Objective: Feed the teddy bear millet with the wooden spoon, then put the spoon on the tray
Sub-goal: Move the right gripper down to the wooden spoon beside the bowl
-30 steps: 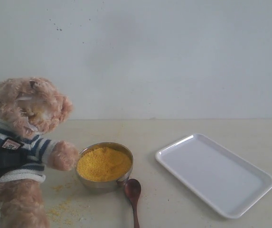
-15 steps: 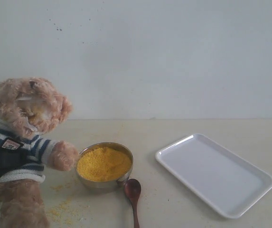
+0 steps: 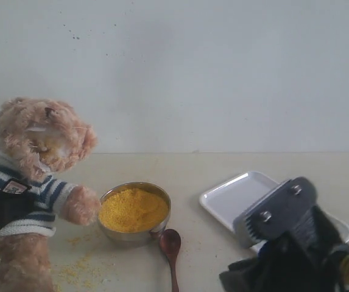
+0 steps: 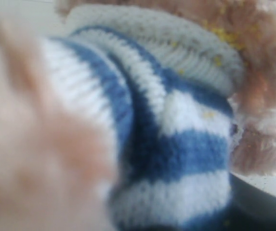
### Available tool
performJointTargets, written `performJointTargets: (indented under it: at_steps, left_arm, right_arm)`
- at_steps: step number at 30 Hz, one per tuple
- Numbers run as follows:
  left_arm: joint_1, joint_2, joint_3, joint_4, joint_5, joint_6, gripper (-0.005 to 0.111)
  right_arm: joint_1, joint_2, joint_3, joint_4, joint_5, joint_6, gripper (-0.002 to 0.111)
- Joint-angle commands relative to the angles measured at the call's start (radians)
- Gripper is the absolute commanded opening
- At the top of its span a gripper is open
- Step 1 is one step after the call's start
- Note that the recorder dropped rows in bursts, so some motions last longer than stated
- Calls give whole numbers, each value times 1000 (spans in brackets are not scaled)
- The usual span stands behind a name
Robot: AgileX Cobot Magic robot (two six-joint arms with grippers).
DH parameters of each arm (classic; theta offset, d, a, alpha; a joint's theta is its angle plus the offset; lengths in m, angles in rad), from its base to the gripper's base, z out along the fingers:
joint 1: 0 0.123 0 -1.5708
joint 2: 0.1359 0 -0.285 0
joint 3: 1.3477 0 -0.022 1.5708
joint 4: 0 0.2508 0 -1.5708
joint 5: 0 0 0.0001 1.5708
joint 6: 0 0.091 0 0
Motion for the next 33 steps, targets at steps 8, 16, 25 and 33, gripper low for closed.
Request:
performJointTargets:
  at_steps: [8,16,25,33]
  left_arm:
    - [1,-8,3,-14,5,18,4]
    - [1,-8,3,-14,5,18,4]
    - [1,-8,3,-14,5,25,4]
    - [1,-8,3,-14,5,25,4]
  right_arm:
    - [64,326,-4,32,-391,130,69]
    - [64,484,-60,32,-500,172,69]
    - [64,593,-239,32,-273,166,69]
    - [64,635,-247,32,-281,145,69]
